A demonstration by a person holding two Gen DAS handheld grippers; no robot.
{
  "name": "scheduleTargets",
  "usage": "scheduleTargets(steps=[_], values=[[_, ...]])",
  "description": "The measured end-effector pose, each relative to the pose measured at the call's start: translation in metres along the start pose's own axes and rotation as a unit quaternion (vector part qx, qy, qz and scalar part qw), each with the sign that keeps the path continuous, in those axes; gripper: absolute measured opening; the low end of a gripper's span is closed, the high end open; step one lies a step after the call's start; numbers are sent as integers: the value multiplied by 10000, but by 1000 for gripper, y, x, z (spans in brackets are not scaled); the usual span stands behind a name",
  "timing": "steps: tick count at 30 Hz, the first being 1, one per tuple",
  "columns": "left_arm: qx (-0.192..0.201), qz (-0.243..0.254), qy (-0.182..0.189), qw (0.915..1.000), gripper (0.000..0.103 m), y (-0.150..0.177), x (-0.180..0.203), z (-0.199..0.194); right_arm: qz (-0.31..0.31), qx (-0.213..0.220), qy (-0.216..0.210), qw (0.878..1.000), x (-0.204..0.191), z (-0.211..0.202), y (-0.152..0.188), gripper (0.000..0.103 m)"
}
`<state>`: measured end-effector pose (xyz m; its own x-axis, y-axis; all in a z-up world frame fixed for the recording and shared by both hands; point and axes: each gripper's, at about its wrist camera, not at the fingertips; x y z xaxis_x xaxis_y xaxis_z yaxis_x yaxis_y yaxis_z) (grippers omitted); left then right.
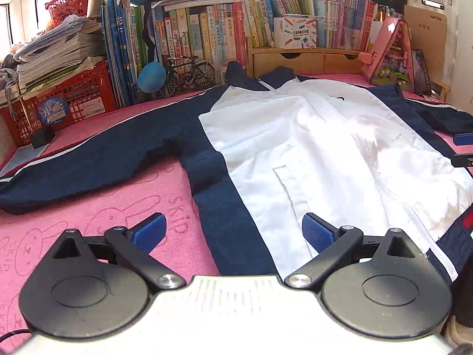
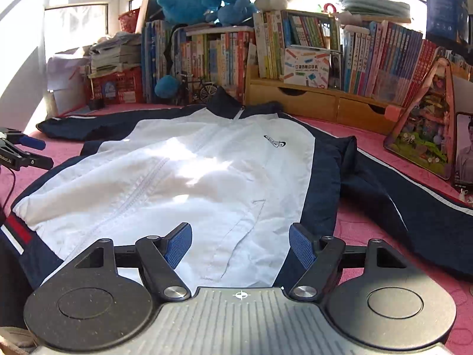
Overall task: Fold clothes
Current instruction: 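Release the collar and pull both grippers back from the jacket, then grasp the striped waistband with the right gripper, pull it straight, release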
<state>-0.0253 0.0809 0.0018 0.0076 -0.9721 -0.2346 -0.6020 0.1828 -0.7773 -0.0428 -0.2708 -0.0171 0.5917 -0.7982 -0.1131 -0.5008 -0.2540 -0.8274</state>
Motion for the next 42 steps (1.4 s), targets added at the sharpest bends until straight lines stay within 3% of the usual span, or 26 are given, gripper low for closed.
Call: scheduleTargets(steps=[3, 8, 13, 15, 18, 20, 24, 27, 30, 32, 35, 37, 42], values=[[122, 397, 91, 9991, 100, 18, 20, -23, -249, -112, -13, 9996, -32, -15, 22, 79], [394, 779, 276, 9958, 100, 42, 34, -57, -995, -259, -393, 9939, -84, -37, 46, 81], [636, 1241, 492, 9890, 102, 69, 53, -90, -1649, -496, -188, 9849, -129, -35, 59, 82], [683, 1302, 381, 9884, 103, 78, 63, -93, -1909, -465, 86, 9805, -141, -28, 60, 84], [641, 1296, 162, 9894, 103, 86, 74, -79, -1781, -474, 477, 9817, -136, -20, 55, 87], [559, 1214, -326, 9905, 103, 90, 81, -62, -1694, -479, 736, 9816, -132, -14, 51, 88], [482, 722, -512, 9949, 103, 88, 71, -49, -1469, -450, 1329, 9792, -123, -11, 46, 88], [621, 691, -660, 9935, 103, 88, 68, -54, -1320, -547, 1274, 9815, -115, -23, 52, 88], [768, 703, -841, 9910, 103, 87, 65, -60, -1528, -723, 962, 9809, -127, -30, 69, 88], [805, 603, -949, 9904, 103, 84, 62, -62, -1774, -718, 1258, 9734, -134, -23, 78, 88], [799, 369, -1107, 9899, 103, 77, 54, -64, -1106, -570, 1559, 9799, -113, -15, 75, 88], [775, 227, -1304, 9882, 103, 75, 47, -65, -418, -332, 1372, 9891, -94, -21, 70, 88], [412, -292, -977, 9939, 103, 78, 40, -55, 537, 319, 1355, 9888, -65, -37, 61, 88]])
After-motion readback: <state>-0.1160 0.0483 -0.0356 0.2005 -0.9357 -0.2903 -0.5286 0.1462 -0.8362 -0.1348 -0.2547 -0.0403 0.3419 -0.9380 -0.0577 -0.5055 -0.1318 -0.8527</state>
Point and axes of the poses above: each gripper's, at about its wrist camera, not at the fingertips, and z roughly the way its jaws point, x to its right, y to its underside, and after that the axes turned 13 degrees about -y, right-handed
